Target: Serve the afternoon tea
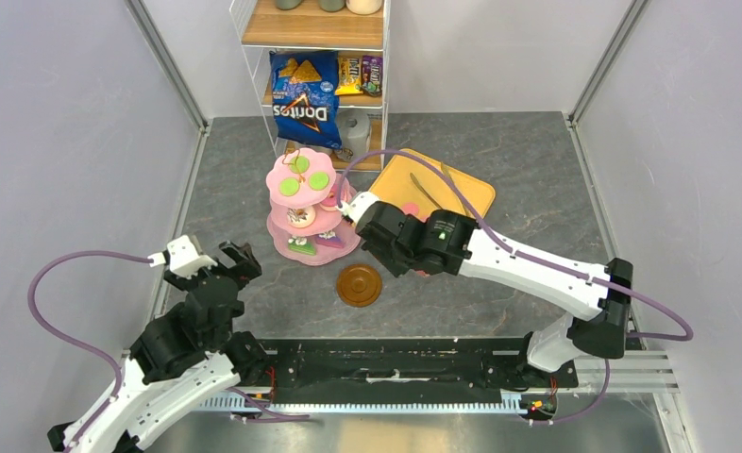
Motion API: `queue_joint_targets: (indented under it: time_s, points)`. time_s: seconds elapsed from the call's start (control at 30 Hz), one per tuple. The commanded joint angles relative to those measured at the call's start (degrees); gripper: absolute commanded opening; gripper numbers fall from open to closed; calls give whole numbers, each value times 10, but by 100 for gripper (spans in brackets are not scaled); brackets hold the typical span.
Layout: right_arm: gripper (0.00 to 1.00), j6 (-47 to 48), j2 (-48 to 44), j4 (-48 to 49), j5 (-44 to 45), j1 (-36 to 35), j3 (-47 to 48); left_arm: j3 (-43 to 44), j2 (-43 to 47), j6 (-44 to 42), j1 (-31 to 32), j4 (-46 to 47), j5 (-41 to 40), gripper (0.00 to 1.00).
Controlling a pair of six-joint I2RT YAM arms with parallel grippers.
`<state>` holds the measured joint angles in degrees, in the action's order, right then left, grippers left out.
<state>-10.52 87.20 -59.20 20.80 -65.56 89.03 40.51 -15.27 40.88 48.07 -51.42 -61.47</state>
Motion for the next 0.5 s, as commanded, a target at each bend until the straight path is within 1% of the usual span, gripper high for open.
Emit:
queue_joint_targets:
  time_s: [0.0,0.17,0.47]
  points:
    - [0,36,12,97,-53,-19,-7,8,7,30,-2,-3,-32,95]
    - [0,55,65,134,-72,-28,-16,9,5,31,-2,-6,-34,95]
    - [0,100,138,178,-116,-28,-2,9,10,34,-2,-9,-35,95]
